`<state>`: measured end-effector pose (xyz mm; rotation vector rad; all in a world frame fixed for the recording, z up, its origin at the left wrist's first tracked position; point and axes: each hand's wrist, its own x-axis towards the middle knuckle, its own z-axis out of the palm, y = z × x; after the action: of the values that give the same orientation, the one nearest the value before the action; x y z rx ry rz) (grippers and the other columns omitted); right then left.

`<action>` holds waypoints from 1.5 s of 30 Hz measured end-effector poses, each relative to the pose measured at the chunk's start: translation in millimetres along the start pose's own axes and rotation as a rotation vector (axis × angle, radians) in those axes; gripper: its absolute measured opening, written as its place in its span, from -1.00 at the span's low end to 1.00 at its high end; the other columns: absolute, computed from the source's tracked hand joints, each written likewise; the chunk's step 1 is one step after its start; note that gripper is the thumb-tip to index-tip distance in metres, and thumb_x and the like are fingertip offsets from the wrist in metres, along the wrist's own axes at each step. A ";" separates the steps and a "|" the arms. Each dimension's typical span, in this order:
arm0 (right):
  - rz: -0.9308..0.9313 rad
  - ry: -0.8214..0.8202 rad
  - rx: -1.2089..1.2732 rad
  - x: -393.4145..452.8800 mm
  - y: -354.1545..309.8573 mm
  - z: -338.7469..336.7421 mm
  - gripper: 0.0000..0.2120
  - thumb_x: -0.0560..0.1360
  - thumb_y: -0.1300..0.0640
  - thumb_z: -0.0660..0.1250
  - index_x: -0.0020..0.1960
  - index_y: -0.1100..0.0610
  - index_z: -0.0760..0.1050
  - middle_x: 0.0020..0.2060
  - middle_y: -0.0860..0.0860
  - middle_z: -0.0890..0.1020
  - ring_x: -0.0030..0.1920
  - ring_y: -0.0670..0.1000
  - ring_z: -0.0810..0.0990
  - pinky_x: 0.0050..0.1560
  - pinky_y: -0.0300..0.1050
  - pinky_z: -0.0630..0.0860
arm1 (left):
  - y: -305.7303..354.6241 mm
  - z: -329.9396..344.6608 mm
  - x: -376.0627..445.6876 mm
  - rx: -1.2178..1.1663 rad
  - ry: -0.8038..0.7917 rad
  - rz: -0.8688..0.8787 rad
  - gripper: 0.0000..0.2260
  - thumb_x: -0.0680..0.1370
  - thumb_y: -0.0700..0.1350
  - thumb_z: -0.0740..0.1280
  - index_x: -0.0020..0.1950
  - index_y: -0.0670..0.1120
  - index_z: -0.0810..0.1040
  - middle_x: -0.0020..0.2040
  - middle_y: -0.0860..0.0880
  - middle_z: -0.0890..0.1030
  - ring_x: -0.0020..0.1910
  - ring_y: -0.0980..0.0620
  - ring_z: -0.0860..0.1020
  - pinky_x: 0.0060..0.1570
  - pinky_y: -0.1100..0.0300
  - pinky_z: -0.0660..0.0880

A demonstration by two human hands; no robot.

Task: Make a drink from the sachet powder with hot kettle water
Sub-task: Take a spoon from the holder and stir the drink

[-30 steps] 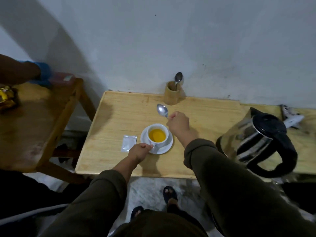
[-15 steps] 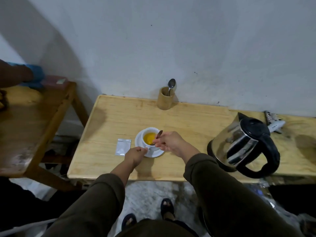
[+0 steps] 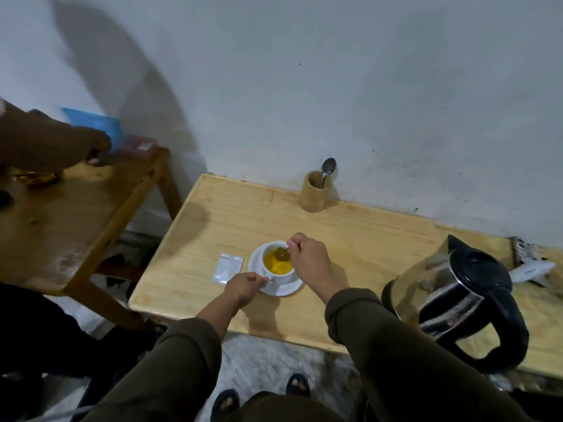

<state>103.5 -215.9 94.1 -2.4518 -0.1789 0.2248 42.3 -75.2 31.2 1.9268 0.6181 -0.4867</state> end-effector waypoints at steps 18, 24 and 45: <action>-0.150 -0.210 -0.108 25.4 -3.4 -11.2 -0.74 0.58 0.08 0.19 -0.07 0.23 0.55 -0.08 0.17 0.66 -0.02 0.15 0.58 -0.05 -0.06 0.45 | 0.7 3.3 -0.3 -0.041 0.037 -0.036 -0.67 0.54 0.03 0.29 0.15 -0.17 0.63 0.18 -0.17 0.60 0.09 -0.09 0.52 0.06 0.13 0.41; -0.151 -0.169 -0.104 23.9 -1.4 -8.6 -0.74 0.58 0.07 0.18 0.02 0.15 0.62 -0.02 0.10 0.68 0.02 0.10 0.59 -0.01 -0.12 0.46 | -1.5 4.3 -0.1 -0.102 0.037 -0.056 -0.70 0.53 0.01 0.33 0.11 -0.17 0.64 0.04 -0.11 0.59 0.01 -0.03 0.49 0.03 0.13 0.42; -0.159 -0.219 -0.029 18.8 -5.3 -9.3 -0.75 0.56 0.10 0.23 0.01 0.21 0.63 -0.03 0.13 0.70 0.03 0.11 0.63 0.09 -0.07 0.52 | -4.7 5.6 4.1 -0.076 0.039 -0.026 -0.68 0.54 0.04 0.30 0.14 -0.15 0.63 0.20 -0.15 0.61 0.05 -0.03 0.49 0.04 0.15 0.39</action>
<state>123.3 -214.0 102.4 -2.4229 -0.4730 0.4234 42.3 -77.8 23.2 1.8621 0.6784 -0.4369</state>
